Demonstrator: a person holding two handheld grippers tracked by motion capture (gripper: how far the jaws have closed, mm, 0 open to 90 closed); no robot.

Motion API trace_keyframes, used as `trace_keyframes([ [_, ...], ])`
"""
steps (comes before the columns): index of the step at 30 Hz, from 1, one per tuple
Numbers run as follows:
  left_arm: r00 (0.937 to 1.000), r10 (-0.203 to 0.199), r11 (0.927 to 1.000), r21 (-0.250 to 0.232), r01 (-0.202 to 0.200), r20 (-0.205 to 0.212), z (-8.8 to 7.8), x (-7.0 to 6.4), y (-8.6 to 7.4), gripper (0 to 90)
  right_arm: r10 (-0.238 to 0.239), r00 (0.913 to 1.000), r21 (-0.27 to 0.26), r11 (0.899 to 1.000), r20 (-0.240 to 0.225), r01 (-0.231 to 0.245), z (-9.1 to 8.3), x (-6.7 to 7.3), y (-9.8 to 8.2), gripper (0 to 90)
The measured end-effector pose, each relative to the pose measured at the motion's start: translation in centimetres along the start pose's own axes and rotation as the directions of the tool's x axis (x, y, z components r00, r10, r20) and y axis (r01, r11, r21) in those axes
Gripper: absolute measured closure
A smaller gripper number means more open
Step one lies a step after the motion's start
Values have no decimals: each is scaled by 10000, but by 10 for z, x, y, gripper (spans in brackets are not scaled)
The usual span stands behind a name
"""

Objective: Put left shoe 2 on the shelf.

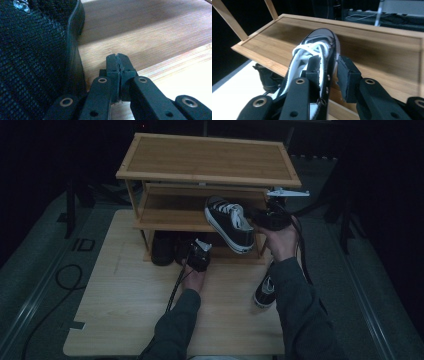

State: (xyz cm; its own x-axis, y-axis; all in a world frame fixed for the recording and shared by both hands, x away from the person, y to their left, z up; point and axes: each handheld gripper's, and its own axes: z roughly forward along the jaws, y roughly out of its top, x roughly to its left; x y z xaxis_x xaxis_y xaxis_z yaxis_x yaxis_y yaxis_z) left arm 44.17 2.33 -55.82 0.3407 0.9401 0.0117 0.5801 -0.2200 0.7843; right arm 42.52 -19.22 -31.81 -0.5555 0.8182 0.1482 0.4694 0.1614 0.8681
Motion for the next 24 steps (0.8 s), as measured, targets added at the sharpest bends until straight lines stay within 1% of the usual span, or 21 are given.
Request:
trace_keyframes([
  [2,10000,-4,10000,1,4,1,0,0,0,890,-80,9999,-105,9999,86,81,-4,-1,0,752],
  [5,10000,-16,10000,13,16,7,0,0,0,890,-190,9992,-93,9998,359,193,-9,-3,1,897],
  [7,10000,-10,10000,-4,10,4,0,0,0,891,-331,9978,-46,9994,576,334,-12,-6,1,900],
  [10,10000,62,10000,43,-62,7,0,0,0,891,-513,9968,212,9985,620,501,-14,-10,-2,900],
  [14,10000,74,10000,44,-74,4,0,0,0,891,-846,9951,503,9954,505,820,-16,-9,-11,900],
  [17,10000,62,10000,43,-62,9,0,0,0,891,-908,9952,597,9943,357,885,-19,-8,-17,900],
  [24,10000,79,10000,42,-79,8,0,0,0,891,-1301,9915,821,9882,73,1290,-29,-5,-30,900],
])
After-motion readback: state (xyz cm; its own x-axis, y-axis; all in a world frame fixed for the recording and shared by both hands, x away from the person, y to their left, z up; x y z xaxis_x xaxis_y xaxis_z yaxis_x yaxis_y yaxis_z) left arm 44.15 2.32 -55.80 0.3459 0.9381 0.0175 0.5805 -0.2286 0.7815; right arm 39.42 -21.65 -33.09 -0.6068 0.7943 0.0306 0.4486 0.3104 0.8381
